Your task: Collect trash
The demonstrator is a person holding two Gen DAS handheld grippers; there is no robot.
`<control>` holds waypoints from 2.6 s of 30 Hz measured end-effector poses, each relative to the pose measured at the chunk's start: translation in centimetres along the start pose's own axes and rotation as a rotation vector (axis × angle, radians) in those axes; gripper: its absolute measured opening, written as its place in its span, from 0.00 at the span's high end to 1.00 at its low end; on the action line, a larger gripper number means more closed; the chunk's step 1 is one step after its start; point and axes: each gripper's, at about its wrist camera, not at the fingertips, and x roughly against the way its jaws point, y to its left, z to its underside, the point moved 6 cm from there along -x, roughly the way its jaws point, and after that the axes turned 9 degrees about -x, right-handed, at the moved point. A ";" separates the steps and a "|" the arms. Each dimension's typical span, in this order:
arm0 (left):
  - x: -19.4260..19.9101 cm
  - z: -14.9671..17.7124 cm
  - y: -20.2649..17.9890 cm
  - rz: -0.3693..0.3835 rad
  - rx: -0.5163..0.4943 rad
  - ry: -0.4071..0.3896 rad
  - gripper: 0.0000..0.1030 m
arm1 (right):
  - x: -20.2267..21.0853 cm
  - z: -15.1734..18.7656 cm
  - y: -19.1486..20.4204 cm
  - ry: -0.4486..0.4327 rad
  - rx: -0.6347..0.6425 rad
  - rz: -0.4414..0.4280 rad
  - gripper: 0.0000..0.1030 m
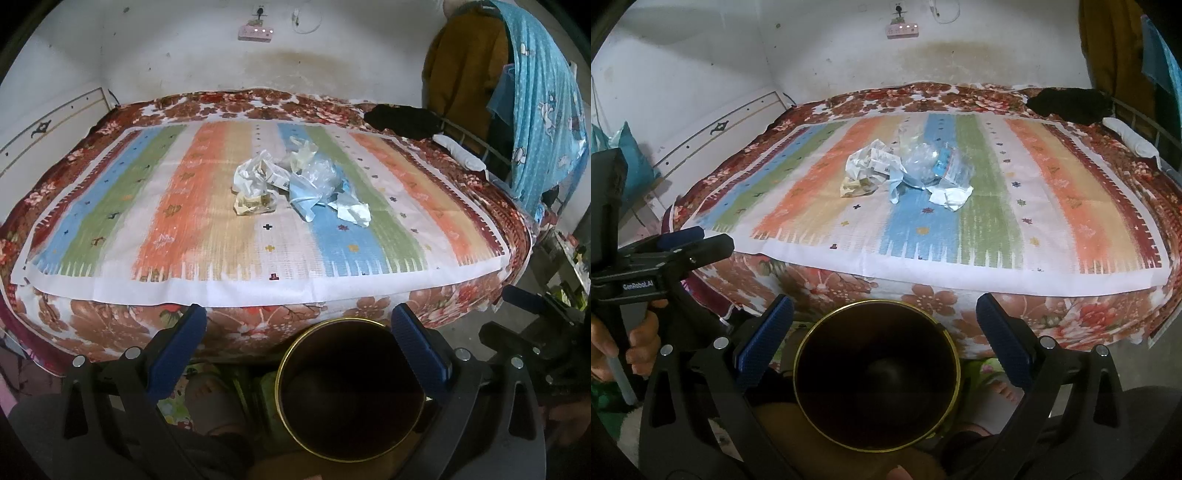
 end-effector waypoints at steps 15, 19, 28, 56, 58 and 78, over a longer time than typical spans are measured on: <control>-0.2 -0.1 0.2 0.014 0.002 0.010 0.06 | -0.3 0.1 0.1 0.007 -0.003 -0.003 0.08; -1.2 -0.6 0.9 0.029 0.055 0.038 0.06 | -0.5 -0.3 0.3 -0.006 0.007 0.004 0.08; -2.6 -2.9 1.0 -0.017 0.025 0.054 0.07 | -2.7 -4.0 0.0 -0.006 0.033 0.064 0.08; -12.9 -13.6 5.1 0.008 0.162 0.123 0.12 | -12.9 -14.8 -2.7 0.095 -0.008 0.118 0.10; -13.4 -14.1 5.3 0.016 0.170 0.122 0.11 | -13.8 -15.2 -2.9 0.102 -0.004 0.125 0.10; -20.6 -18.6 7.8 -0.035 0.205 0.140 0.11 | -22.7 -18.3 -4.7 0.165 0.019 0.209 0.15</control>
